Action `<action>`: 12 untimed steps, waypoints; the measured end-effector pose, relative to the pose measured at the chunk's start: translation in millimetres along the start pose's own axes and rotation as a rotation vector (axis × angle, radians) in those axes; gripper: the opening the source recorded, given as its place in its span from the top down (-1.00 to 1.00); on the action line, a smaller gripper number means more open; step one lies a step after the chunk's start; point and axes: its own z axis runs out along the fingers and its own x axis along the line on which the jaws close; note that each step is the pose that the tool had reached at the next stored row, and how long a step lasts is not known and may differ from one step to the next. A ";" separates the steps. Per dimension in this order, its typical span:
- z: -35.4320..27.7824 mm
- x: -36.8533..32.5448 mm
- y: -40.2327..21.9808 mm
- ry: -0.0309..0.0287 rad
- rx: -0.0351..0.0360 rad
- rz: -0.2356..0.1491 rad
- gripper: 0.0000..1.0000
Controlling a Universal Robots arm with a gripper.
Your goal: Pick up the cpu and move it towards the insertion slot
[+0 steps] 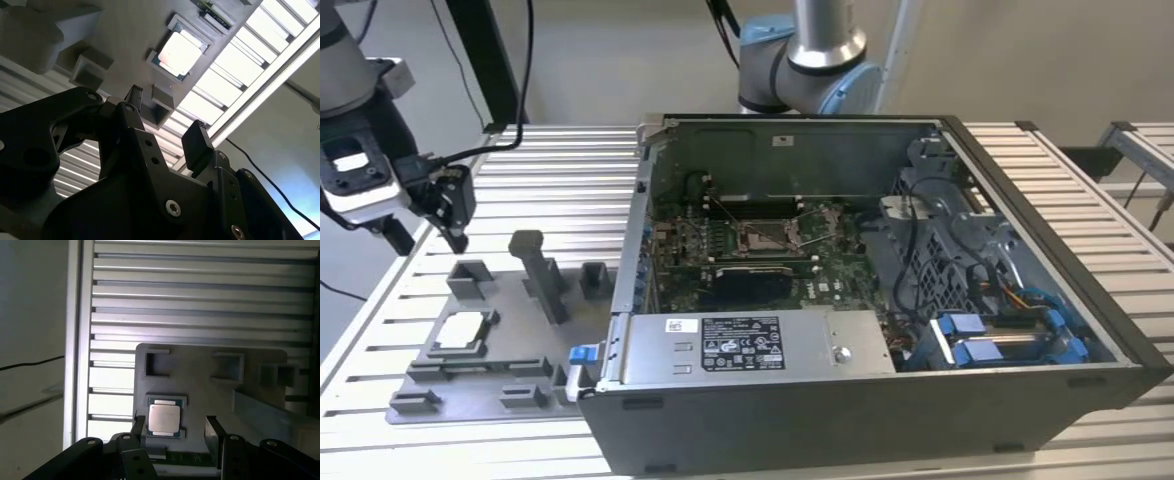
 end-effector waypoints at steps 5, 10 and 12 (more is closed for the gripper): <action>6.1 0.5 -0.3 0.0001 0.0000 0.000 -1.00; 12.5 1.3 -0.7 0.0001 0.0000 0.000 -1.00; 15.2 1.5 -0.8 0.0000 0.0000 0.000 -1.00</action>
